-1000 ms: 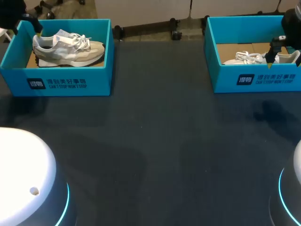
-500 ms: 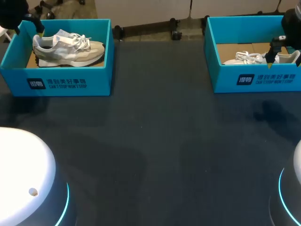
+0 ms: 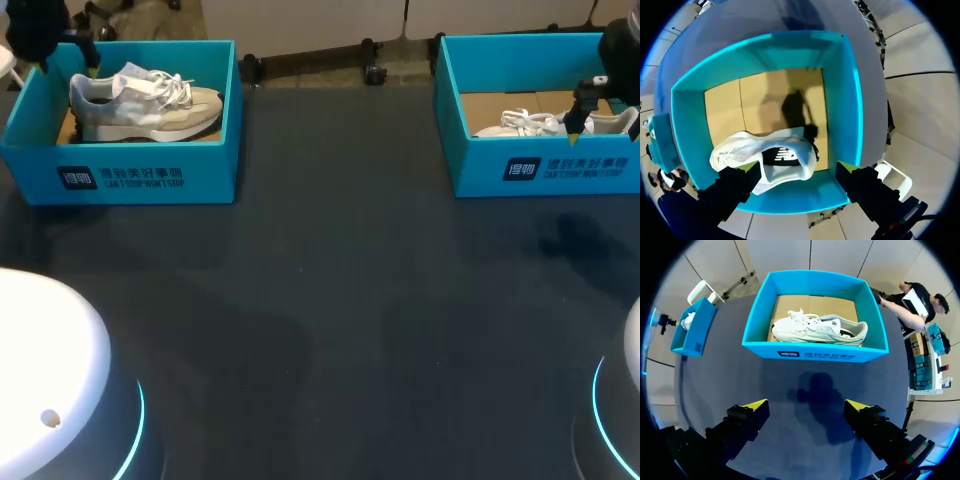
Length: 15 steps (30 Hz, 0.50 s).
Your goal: Take the shoe out of the shoebox, open the shoe tongue, remove and reinsert the insole, then place the shoe into the shoebox
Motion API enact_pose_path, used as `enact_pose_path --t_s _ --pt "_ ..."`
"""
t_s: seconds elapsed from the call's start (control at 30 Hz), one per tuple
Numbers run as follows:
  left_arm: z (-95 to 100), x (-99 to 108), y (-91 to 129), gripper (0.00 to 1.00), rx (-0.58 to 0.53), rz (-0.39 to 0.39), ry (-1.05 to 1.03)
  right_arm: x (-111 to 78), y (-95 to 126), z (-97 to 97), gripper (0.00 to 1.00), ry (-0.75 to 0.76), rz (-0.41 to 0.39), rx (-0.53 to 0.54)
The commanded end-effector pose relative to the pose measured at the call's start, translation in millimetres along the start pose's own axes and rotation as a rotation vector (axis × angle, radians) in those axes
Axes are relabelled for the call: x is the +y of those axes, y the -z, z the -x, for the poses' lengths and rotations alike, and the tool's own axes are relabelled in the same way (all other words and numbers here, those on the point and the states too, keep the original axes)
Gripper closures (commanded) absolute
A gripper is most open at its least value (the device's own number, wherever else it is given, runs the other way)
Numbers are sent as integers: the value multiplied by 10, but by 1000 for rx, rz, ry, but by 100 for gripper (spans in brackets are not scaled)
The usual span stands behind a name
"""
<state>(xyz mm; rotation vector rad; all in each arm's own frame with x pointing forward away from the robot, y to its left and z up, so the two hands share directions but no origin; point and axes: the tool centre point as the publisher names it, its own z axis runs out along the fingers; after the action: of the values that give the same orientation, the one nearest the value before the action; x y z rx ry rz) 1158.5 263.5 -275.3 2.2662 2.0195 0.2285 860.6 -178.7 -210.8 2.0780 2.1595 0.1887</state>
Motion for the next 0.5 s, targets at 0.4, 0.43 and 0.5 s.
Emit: enact_pose_path --t_s 0.4,0.43,0.5 --pt "-109 285 -251 52 -30 -68 -15 -7 -3 1 0 0 2 1" --pt "-121 280 -263 53 -28 -71 -18 -7 -3 1 0 0 2 1" --pt "-146 272 -298 55 -21 -70 -24 -7 -3 1 0 0 2 1"
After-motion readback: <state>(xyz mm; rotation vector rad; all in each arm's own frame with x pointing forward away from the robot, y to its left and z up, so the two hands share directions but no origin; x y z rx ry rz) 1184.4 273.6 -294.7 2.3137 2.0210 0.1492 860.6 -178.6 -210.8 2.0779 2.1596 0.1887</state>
